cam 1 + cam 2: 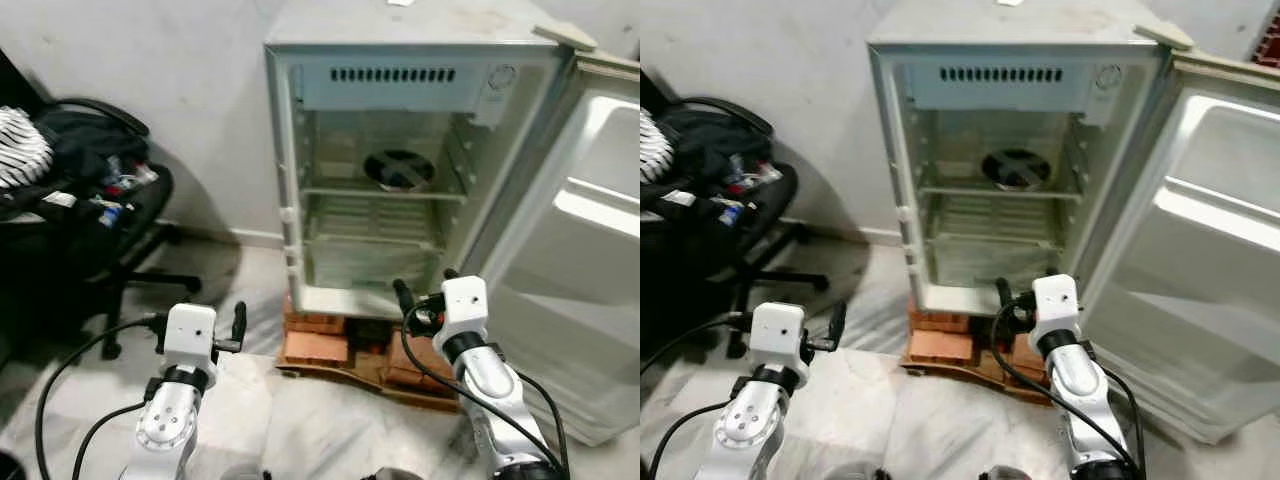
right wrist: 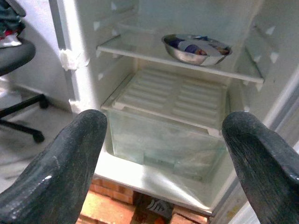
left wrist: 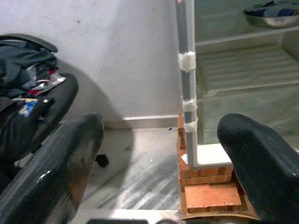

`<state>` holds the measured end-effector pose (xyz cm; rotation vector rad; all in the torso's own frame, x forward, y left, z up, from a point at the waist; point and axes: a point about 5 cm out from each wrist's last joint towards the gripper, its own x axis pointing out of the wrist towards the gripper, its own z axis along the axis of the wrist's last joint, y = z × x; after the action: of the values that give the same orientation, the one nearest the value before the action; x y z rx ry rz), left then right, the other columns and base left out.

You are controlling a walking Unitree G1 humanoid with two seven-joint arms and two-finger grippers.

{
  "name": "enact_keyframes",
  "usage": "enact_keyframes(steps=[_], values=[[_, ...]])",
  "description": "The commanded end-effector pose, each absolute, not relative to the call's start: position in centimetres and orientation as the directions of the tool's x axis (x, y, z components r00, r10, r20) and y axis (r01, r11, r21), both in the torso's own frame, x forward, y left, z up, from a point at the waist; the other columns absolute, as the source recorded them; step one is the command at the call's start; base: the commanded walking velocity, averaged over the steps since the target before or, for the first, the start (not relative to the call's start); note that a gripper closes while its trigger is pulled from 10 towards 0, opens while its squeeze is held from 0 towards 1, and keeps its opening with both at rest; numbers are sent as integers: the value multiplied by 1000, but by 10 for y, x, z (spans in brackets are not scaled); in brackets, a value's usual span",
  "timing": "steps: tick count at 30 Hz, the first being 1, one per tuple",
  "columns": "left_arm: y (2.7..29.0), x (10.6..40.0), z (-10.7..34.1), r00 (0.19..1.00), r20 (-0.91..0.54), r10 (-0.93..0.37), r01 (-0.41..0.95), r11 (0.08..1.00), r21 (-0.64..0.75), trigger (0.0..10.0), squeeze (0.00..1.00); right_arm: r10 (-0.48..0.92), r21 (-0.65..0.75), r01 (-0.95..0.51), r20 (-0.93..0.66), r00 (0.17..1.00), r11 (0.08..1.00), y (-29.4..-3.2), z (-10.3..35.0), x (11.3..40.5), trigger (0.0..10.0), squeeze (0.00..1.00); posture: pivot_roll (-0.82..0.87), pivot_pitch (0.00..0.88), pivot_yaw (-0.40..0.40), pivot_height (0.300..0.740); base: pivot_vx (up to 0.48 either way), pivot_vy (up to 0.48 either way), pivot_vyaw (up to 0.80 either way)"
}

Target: Restocking fridge

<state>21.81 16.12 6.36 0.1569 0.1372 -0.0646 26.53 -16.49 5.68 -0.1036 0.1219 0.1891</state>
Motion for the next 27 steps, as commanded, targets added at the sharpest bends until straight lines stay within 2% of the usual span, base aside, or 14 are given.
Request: enact_keyframes(steps=[1,8,13,16,20,27], values=[[160,216,63,989,-140,-52,74,985,157,10000,0,179,-95,-194,-142,973,976,-169,57,265,10000,0,23,51,26,740,0,-480,0],[160,209,60,987,-153,-55,80,984,157,10000,0,187,-91,-203,-164,969,975,-171,53,263,10000,0,26,69,22,740,0,-480,0],[158,208,60,986,-156,-57,80,985,150,10000,0,262,-39,-275,-204,943,961,-164,47,261,10000,0,27,74,21,740,0,-480,0],[156,209,61,986,-151,-64,83,989,124,10000,0,360,22,-367,-263,895,930,-156,40,257,10000,0,25,77,21,740,0,0,0],[155,207,60,986,-151,-74,92,989,115,10000,0,412,47,-417,-290,864,908,-155,37,255,10000,0,27,82,21,740,0,0,0],[154,206,60,984,-156,-79,99,987,123,10000,0,440,31,-456,-326,837,889,-158,32,254,10000,0,32,85,18,740,0,-37,0]])
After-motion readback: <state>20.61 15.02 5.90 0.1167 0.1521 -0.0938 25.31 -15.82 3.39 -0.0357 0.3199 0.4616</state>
